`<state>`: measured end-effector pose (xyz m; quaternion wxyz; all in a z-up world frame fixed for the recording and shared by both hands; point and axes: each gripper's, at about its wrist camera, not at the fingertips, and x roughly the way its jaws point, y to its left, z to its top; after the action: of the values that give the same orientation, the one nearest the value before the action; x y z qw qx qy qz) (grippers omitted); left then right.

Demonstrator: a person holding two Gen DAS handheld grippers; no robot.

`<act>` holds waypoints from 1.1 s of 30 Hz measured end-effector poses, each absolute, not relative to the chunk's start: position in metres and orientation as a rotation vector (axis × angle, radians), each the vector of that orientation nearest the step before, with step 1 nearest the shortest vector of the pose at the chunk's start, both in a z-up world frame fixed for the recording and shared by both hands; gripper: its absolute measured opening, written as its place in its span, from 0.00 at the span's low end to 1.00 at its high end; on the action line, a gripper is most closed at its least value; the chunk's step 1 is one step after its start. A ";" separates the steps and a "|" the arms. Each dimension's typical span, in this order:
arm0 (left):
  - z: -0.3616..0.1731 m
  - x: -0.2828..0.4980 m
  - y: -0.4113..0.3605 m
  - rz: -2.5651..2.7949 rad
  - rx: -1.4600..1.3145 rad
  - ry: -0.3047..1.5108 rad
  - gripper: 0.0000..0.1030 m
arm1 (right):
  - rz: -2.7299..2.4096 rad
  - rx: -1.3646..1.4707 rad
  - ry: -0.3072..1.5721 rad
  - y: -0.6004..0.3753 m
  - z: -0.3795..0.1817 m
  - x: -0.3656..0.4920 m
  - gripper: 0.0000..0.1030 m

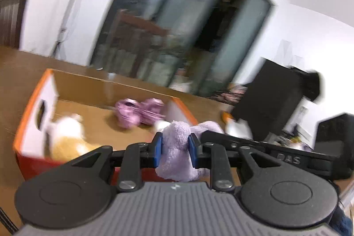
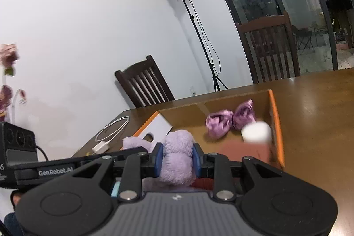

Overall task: Organize soft objects
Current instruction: 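Carry the lilac headband into the box and open both grippers, then withdraw both grippers from the box back toward the table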

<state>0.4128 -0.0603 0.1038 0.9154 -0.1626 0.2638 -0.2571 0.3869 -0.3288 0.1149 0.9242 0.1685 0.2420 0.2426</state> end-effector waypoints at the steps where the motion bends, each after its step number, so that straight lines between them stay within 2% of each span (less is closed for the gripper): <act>1: 0.101 0.433 -0.059 -0.511 -0.335 0.580 0.24 | 0.502 0.352 0.512 -0.324 0.114 0.407 0.26; 5: 0.084 0.486 -0.059 -0.393 -0.321 0.685 0.24 | 0.452 0.364 0.626 -0.301 0.094 0.475 0.26; 9: 0.066 0.499 -0.070 -0.334 -0.206 0.721 0.25 | 0.409 0.322 0.725 -0.280 0.070 0.506 0.29; 11: 0.062 0.500 -0.069 -0.336 -0.223 0.728 0.29 | 0.372 0.290 0.750 -0.276 0.064 0.507 0.35; 12: 0.062 0.498 -0.068 -0.327 -0.226 0.719 0.35 | 0.364 0.286 0.745 -0.278 0.064 0.505 0.37; 13: 0.062 0.495 -0.067 -0.316 -0.219 0.712 0.40 | 0.366 0.291 0.727 -0.283 0.065 0.500 0.48; 15: 0.065 0.485 -0.065 -0.298 -0.206 0.694 0.48 | 0.363 0.320 0.684 -0.300 0.071 0.483 0.58; 17: 0.071 0.471 -0.056 -0.307 -0.202 0.664 0.52 | 0.351 0.325 0.620 -0.322 0.084 0.457 0.63; 21: 0.089 0.423 -0.049 -0.322 -0.184 0.581 0.67 | 0.359 0.242 0.402 -0.380 0.104 0.366 0.94; 22: 0.092 0.409 -0.049 -0.322 -0.175 0.563 0.70 | 0.363 0.194 0.358 -0.395 0.104 0.343 0.96; 24: 0.092 0.381 -0.049 -0.330 -0.153 0.542 0.75 | 0.384 0.090 0.272 -0.433 0.097 0.295 0.97; 27: 0.084 0.350 -0.055 -0.343 -0.106 0.540 0.79 | 0.371 0.065 0.310 -0.495 0.094 0.260 0.98; 33: 0.072 0.313 -0.069 -0.312 -0.110 0.531 0.79 | 0.284 0.256 0.412 -0.590 0.085 0.287 1.00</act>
<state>0.3135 -0.0688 0.0724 0.9515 -0.0539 0.2613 -0.1534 0.2874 -0.5896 0.0847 0.9607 0.1264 0.2034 0.1401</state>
